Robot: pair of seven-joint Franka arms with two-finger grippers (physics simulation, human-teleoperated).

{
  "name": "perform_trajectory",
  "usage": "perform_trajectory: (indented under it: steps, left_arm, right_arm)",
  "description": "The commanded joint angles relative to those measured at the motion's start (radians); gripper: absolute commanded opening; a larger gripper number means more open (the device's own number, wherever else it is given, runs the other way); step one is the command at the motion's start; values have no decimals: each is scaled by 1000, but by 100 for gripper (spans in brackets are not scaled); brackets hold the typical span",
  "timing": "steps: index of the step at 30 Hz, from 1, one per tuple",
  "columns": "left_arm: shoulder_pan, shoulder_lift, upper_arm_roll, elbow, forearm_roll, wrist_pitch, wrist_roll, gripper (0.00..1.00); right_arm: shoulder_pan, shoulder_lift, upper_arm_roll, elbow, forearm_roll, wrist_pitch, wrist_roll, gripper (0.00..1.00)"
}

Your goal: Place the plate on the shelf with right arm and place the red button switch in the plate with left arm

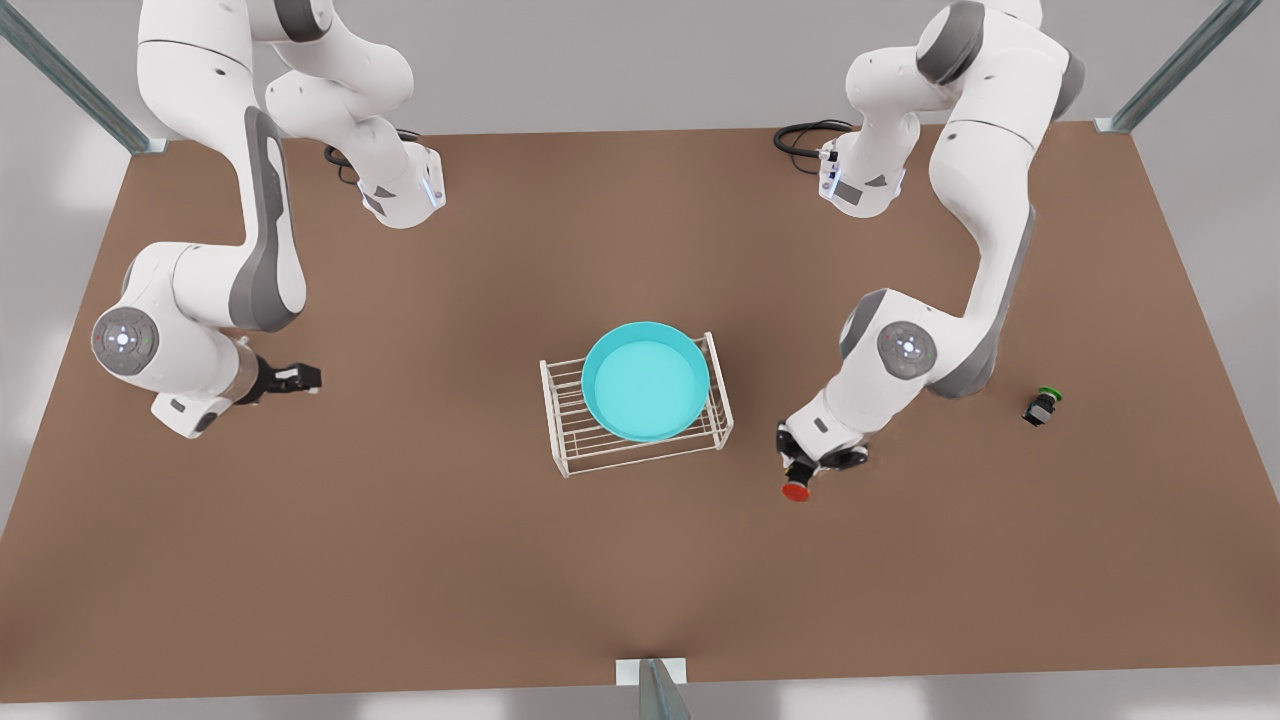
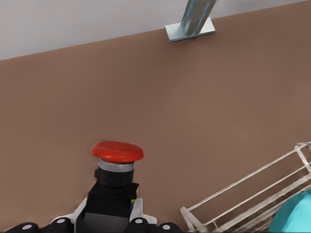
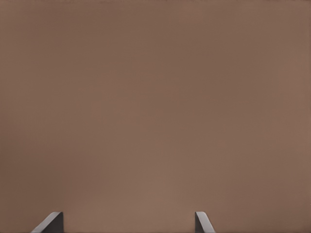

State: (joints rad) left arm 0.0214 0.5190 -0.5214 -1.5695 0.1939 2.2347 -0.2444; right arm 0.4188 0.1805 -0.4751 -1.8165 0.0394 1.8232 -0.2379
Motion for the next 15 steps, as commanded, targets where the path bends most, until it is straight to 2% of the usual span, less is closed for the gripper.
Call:
perform_trajectory:
  steps: [1,5,10,15]
  left_arm:
    - [-11,-1,-74,28,-36,-191,-749,22]
    - [-70,4,-152,72,-44,-179,-987,22]
    - [-176,-1,-163,62,-31,-161,-1105,22]
    - [-196,7,-163,2,50,-175,-1098,23]
  right_arm:
    - [2,0,0,0,-13,57,81,100]
    - [2,2,0,2,-15,57,81,100]
    - [2,4,0,5,-15,57,81,100]
    - [2,7,0,5,-16,57,81,100]
